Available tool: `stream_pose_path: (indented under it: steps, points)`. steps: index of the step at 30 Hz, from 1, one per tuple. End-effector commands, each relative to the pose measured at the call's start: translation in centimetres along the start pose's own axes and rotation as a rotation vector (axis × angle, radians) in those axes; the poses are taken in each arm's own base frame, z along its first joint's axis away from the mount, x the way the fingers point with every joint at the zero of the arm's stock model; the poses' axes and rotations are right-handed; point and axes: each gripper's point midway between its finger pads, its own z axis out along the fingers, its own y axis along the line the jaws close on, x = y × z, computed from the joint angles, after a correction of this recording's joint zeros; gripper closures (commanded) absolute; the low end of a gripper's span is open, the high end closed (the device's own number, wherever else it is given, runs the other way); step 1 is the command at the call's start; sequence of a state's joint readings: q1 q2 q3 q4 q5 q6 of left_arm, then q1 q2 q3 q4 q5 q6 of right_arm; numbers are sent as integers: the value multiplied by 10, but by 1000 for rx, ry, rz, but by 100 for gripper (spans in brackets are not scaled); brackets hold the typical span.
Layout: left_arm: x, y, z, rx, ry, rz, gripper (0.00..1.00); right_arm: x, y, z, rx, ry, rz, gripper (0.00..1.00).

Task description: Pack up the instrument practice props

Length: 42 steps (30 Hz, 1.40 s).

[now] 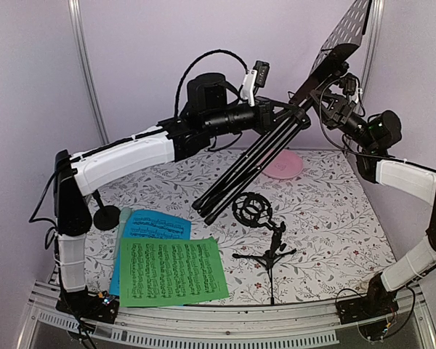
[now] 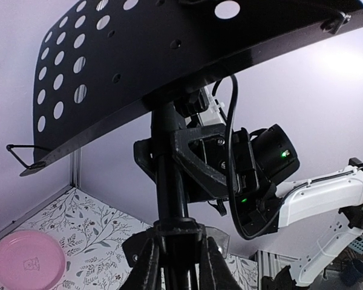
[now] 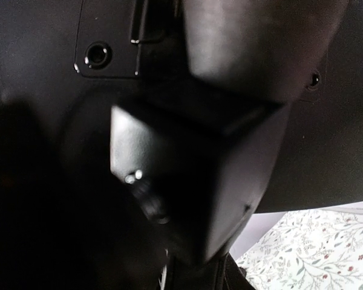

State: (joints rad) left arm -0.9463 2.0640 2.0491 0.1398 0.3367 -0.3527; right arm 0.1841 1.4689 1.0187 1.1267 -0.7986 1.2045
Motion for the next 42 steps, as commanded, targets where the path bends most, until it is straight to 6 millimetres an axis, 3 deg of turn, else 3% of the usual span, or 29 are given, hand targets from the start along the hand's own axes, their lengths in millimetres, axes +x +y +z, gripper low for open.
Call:
stream_pose_path:
  steps: [1, 4, 12, 15, 20, 23, 26, 35, 42]
  points:
    - [-130, -77, -62, 102, -332, 208, 89, -1, 21, 7, -2, 6, -68, 100]
    - [-124, -69, -68, 46, -306, 228, 73, 1, 18, 10, 37, -2, -80, 100]
    - [-112, -49, -85, -90, -214, 298, 11, 3, 11, 20, 125, -62, -77, 100]
    - [-106, -42, -91, -139, -159, 326, 2, 2, 8, 25, 152, -83, -79, 100]
    - [-97, -34, -104, -212, -93, 361, 1, 7, 5, 49, 204, -71, -75, 100]
    - [-93, -27, -113, -264, -65, 364, 1, 12, -18, 59, 392, -75, -48, 100]
    - [-89, -22, -120, -301, -35, 363, 1, 23, -41, 52, 581, -85, -24, 100]
    - [-79, -17, -136, -347, 1, 333, 1, 38, -92, -15, 1065, -223, 90, 100]
    - [-69, -19, -142, -353, 19, 317, 1, 41, -111, -81, 1356, -388, 155, 100]
